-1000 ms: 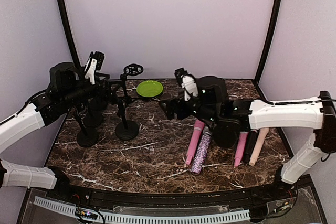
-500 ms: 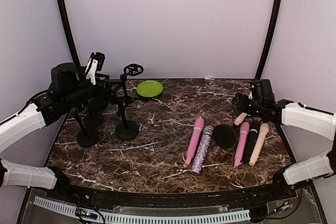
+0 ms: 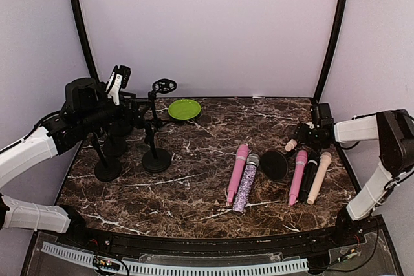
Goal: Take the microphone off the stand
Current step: Pick up the microphone stand with the microphone from the center of the board.
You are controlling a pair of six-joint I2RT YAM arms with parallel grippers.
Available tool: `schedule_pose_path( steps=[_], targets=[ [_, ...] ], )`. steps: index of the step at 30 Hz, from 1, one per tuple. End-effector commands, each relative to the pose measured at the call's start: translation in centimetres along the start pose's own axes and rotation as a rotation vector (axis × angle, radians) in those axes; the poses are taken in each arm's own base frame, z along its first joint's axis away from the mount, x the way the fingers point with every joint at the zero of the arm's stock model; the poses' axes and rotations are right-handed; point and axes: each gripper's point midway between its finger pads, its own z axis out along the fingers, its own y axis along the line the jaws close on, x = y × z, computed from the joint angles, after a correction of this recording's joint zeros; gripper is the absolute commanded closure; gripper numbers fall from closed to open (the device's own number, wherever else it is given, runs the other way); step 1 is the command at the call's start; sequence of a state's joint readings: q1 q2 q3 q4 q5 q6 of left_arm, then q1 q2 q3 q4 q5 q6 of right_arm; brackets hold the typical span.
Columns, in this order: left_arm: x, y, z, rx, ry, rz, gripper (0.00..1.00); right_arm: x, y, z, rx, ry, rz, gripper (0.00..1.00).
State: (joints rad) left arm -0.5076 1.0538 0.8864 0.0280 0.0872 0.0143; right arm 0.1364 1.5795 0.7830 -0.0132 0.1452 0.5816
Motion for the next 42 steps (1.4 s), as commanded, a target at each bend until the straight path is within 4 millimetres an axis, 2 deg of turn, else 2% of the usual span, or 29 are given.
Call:
schedule_pose_path(
  steps=[1,8,12,18,22,25,29,34,37,42],
  targets=[
    [0.0,0.4,0.0,-0.019,-0.003,-0.001,0.26,-0.7,0.0,1.9,0.014,-0.013,0.011,0.18],
    [0.0,0.5,0.0,-0.019,-0.003,0.003,0.26,-1.4,0.7,3.4,0.010,-0.008,0.017,0.19],
    [-0.2,0.4,-0.1,-0.017,-0.008,0.002,0.26,-1.6,1.2,4.3,0.008,0.001,0.009,0.25],
    [-0.2,0.3,-0.1,-0.010,-0.008,0.000,0.26,-1.9,2.3,5.4,-0.041,0.006,0.033,0.40],
    [-0.2,0.3,-0.1,-0.011,-0.008,0.000,0.26,-2.8,3.5,5.2,-0.091,-0.014,0.064,0.59],
    [-0.1,0.4,-0.1,-0.017,-0.006,0.002,0.26,-3.8,4.5,4.1,-0.146,-0.048,0.085,0.69],
    [0.0,0.5,0.0,-0.022,-0.005,0.006,0.26,-5.6,6.0,1.7,-0.226,-0.103,0.094,0.81],
    [0.4,0.6,0.2,-0.024,0.007,0.007,0.26,-7.1,7.9,-1.7,-0.350,-0.157,0.100,0.87],
    [0.4,0.5,0.3,-0.020,0.006,0.007,0.26,-8.2,9.3,-4.5,-0.461,-0.217,0.104,0.91],
    [0.2,-0.2,0.2,0.020,-0.009,0.020,0.27,-8.9,11.5,-9.1,-0.626,-0.297,0.054,0.94]
  ],
)
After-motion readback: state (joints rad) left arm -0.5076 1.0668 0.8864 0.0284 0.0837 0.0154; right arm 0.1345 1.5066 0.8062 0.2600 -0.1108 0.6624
